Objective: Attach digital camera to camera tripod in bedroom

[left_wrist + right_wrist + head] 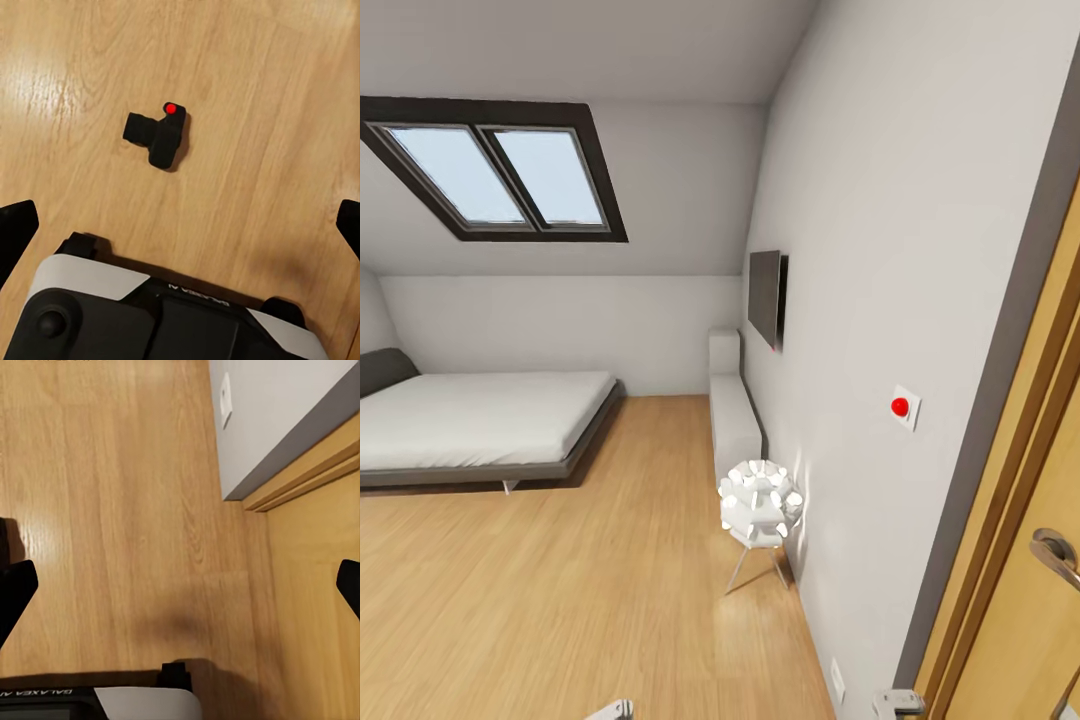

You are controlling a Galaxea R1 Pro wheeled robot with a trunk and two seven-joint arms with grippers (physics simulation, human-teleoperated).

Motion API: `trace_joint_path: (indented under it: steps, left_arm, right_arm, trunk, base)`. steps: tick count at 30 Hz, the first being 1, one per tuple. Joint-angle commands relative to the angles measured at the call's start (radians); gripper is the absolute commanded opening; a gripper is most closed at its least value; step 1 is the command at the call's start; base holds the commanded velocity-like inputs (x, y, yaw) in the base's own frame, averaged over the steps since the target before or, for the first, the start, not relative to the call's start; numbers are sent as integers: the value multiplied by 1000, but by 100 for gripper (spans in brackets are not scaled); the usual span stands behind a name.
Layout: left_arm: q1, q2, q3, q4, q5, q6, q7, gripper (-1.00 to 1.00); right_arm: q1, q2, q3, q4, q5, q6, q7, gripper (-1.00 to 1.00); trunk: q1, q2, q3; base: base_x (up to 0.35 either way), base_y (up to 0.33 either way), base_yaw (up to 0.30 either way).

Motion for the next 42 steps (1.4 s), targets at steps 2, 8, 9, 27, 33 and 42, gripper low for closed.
trace_joint_path:
  steps: [2, 8, 9, 27, 33, 42]
  left_arm:
    - [0, 0, -3, -2, 10, 3, 9, 100]
    - [0, -2, -4, -3, 10, 3, 11, 100]
    - [0, -3, -3, -4, 10, 2, 12, 100]
    - [0, 2, -23, -3, 12, 12, -158, 100]
    - [0, 7, -17, 5, 10, 8, -264, 100]
    - [0, 8, -15, 4, 11, 5, -202, 100]
  right_arm:
    - [-1, -1, 4, -2, -10, 4, -3, 100]
    - [-1, -1, 2, -2, -10, 3, -3, 100]
    - [-1, 0, 1, -2, -10, 3, -3, 100]
    - [-1, -7, 5, -1, -7, -5, 272, 100]
    - [-1, -15, 7, -1, -5, -17, 354, 100]
    - [-1, -17, 5, -7, -4, -20, 366, 100]
  trunk:
    - [8, -16, -8]
    - [31, -58, -27]
    - [35, -65, -30]
    - [104, -191, -87]
    - [127, -233, -105]
    - [161, -296, -134]
  base:
    - [0, 0, 0]
    - [0, 0, 0]
    - [0, 0, 0]
    - [0, 0, 0]
    - [0, 0, 0]
    - [0, 0, 0]
